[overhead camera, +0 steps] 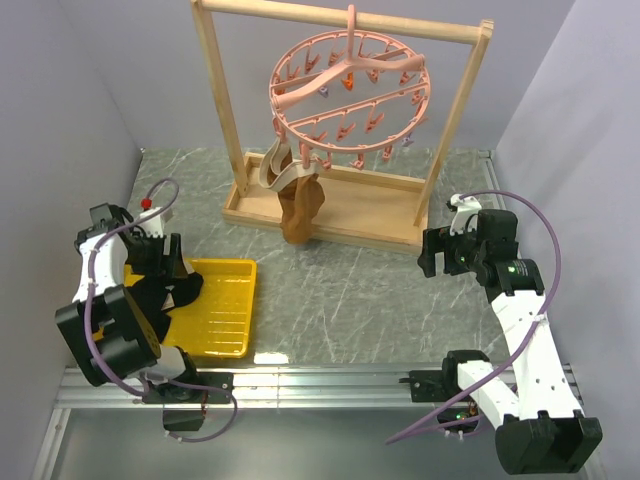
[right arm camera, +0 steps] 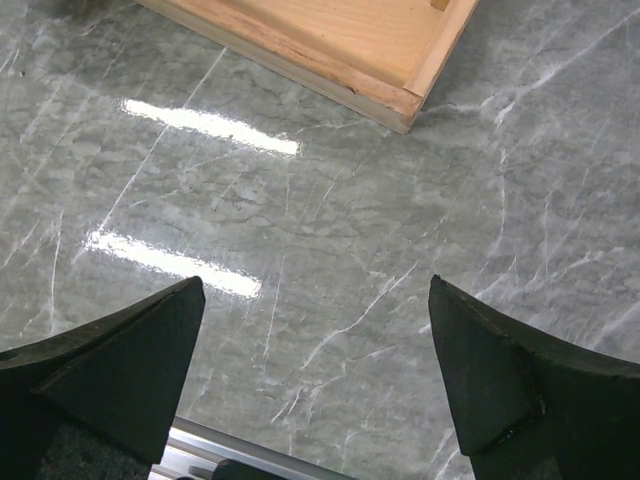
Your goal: Clip the underwear to the hanger
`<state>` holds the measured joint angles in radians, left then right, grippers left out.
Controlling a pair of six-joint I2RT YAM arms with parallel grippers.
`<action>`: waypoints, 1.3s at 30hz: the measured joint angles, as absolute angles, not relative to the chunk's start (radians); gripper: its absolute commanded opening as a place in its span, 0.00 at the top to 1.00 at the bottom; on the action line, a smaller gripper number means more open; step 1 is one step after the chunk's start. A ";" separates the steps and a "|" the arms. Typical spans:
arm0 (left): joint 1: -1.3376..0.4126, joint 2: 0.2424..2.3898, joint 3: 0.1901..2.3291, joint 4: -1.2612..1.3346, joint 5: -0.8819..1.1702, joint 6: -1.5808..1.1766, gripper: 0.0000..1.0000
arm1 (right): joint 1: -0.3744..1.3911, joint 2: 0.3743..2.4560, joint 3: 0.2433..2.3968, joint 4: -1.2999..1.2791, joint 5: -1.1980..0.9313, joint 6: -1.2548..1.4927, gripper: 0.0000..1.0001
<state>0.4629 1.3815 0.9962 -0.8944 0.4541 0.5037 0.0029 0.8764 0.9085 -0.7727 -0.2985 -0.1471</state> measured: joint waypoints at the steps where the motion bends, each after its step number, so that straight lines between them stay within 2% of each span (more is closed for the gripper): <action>1: 0.463 1.392 0.995 -0.877 0.458 0.492 0.21 | 0.003 0.877 0.908 -0.772 -0.298 -0.147 0.00; 8: 0.447 1.435 0.981 -0.769 0.478 0.448 0.24 | 0.003 0.883 0.908 -0.772 -0.297 -0.147 0.00; 11: 0.430 1.464 0.976 -0.727 0.482 0.438 0.33 | 0.003 0.886 0.908 -0.772 -0.297 -0.147 0.00; 12: 0.424 1.475 0.974 -0.714 0.483 0.432 0.39 | 0.003 0.886 0.908 -0.773 -0.296 -0.147 0.00; 14: 0.413 1.491 0.970 -0.706 0.482 0.426 0.46 | 0.003 0.886 0.908 -0.773 -0.296 -0.147 0.00; 15: 0.408 1.497 0.969 -0.705 0.482 0.423 0.59 | 0.003 0.886 0.908 -0.773 -0.296 -0.147 0.00; 16: 0.402 1.499 0.969 -0.706 0.481 0.420 0.65 | 0.003 0.886 0.908 -0.773 -0.296 -0.147 0.00; 17: 0.395 1.499 0.969 -0.706 0.482 0.421 0.78 | 0.003 0.886 0.908 -0.773 -0.296 -0.147 0.00; 20: 0.373 1.484 0.970 -0.717 0.481 0.422 0.96 | 0.003 0.886 0.908 -0.773 -0.297 -0.147 0.00; 21: 0.362 1.471 0.974 -0.735 0.482 0.421 0.99 | 0.003 0.886 0.908 -0.773 -0.297 -0.147 0.00; 25: 0.304 1.368 1.036 -0.846 0.483 0.424 1.00 | 0.003 0.882 0.908 -0.775 -0.303 -0.147 0.00; 31: 0.102 1.223 1.279 -1.005 0.520 0.419 1.00 | 0.003 0.877 0.911 -0.779 -0.326 -0.147 0.00; 39: -0.163 1.193 1.549 -1.112 0.675 0.305 1.00 | 0.003 0.877 0.917 -0.781 -0.373 -0.148 0.00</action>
